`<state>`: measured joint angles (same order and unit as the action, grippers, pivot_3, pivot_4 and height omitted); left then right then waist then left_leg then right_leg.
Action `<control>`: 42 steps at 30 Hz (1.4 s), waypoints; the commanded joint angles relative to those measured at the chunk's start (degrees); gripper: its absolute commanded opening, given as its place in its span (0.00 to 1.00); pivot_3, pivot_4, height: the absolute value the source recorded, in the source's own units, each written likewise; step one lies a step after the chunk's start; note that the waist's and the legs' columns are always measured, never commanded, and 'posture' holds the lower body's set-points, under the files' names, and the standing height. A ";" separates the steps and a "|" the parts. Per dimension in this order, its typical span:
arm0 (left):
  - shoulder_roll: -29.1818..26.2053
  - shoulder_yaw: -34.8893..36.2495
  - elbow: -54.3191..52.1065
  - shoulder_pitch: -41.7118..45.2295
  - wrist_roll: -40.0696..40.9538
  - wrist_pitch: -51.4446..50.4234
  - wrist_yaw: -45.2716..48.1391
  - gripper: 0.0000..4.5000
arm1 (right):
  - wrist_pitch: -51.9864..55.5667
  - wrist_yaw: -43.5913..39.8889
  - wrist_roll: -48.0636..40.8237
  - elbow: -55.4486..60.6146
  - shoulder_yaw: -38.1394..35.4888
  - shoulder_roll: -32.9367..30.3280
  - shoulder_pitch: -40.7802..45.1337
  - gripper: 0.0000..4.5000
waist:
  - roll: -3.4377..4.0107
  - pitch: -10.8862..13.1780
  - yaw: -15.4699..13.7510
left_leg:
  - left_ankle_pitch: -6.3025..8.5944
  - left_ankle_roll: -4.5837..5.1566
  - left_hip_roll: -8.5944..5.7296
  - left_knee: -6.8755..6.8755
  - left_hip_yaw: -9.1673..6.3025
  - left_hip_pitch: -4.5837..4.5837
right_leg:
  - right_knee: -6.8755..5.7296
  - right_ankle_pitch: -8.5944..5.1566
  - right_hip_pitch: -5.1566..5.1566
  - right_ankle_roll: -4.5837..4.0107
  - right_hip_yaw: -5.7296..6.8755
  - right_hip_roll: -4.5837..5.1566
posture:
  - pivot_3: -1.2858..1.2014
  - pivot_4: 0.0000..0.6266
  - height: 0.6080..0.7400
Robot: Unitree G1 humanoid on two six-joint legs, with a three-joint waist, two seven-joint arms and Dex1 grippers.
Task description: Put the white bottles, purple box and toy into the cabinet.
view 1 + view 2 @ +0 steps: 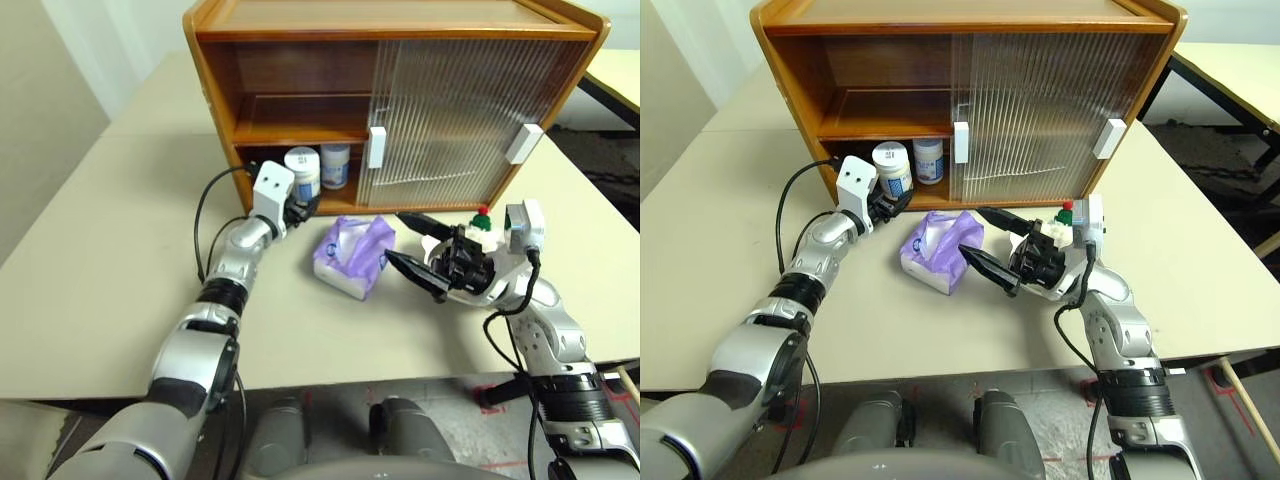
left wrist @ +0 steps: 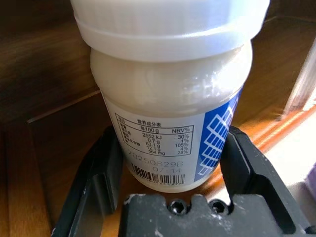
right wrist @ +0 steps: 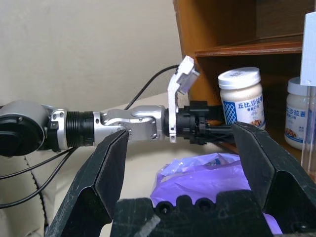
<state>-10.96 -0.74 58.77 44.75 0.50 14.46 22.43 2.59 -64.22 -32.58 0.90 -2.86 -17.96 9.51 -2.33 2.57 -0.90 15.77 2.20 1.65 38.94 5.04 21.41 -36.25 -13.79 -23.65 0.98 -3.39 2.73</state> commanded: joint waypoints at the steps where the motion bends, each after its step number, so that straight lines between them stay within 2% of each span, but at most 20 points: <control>1: -0.36 1.14 3.49 2.72 -0.36 2.03 -1.42 0.70 | -1.32 0.49 0.09 0.51 0.03 0.34 -1.26 1.00 | -0.01 0.00 0.19 | 0.00 0.00 0.00 0.00 0.00 0.00 | 0.00 0.00 0.00 0.00 0.00 0.00 | 0.51 0.00 1.00; 17: -0.52 3.09 14.73 11.02 -1.99 2.23 -9.98 0.70 | 0.04 6.71 0.60 3.44 0.72 0.54 -2.27 1.00 | -0.06 -0.04 2.49 | 0.04 -0.08 -0.02 0.02 -0.03 -0.01 | -0.07 0.03 0.00 0.02 0.01 -0.01 | 0.50 0.00 1.00; 25: -0.43 4.76 15.67 11.49 -1.53 0.72 -14.08 0.70 | 1.65 6.57 -1.01 5.51 2.51 1.52 -2.81 1.00 | -0.09 -0.05 3.02 | 0.05 -0.09 -0.02 0.02 -0.05 -0.03 | -0.12 0.04 0.00 0.02 0.01 -0.01 | 0.50 0.00 1.00; 42: 0.42 5.97 17.81 11.17 -3.61 -4.32 -16.42 0.70 | 4.33 8.06 -3.23 10.17 1.97 0.64 -5.14 1.00 | -0.19 -0.12 3.12 | 0.06 -0.16 -0.05 0.08 -0.03 -0.07 | -0.20 0.08 0.01 0.01 0.00 -0.01 | 0.49 0.00 1.00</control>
<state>-10.35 4.52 75.52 55.69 -2.66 11.10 6.50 6.44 -56.46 -35.17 9.77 -0.57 -16.98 4.90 -2.53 2.44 2.23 15.83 2.04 1.60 39.03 5.02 21.34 -36.45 -13.70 -23.64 0.99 -3.39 2.72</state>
